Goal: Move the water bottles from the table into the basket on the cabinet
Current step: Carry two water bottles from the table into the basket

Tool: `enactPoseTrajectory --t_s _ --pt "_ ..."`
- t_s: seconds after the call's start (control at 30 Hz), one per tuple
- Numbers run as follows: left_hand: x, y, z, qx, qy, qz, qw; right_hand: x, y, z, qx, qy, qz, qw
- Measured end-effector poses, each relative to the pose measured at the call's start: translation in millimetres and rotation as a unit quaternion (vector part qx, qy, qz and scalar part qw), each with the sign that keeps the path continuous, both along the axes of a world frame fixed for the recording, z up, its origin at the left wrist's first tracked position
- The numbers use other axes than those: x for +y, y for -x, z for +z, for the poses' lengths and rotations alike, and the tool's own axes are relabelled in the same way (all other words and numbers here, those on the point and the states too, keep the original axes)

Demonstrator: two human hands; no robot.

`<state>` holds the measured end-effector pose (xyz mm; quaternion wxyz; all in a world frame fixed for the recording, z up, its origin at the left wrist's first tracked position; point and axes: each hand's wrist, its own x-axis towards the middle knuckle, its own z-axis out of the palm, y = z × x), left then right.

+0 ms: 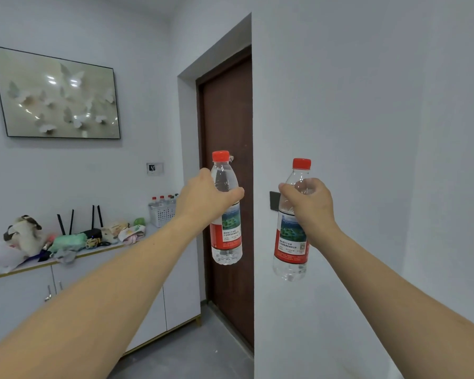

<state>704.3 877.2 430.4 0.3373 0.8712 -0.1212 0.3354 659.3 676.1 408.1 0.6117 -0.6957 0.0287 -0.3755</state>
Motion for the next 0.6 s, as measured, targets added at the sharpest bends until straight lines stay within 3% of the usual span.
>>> enactPoseTrajectory --t_s 0.33,0.6 --pt "105.0 -129.6 6.5 0.011 0.007 -0.003 1.0 103.3 -136.3 10.5 -0.006 0.008 0.022 1.0" --pt "146.9 -240.3 -17.4 0.047 0.039 0.007 0.998 140.6 -247.6 -5.9 0.01 0.02 0.026 0.999"
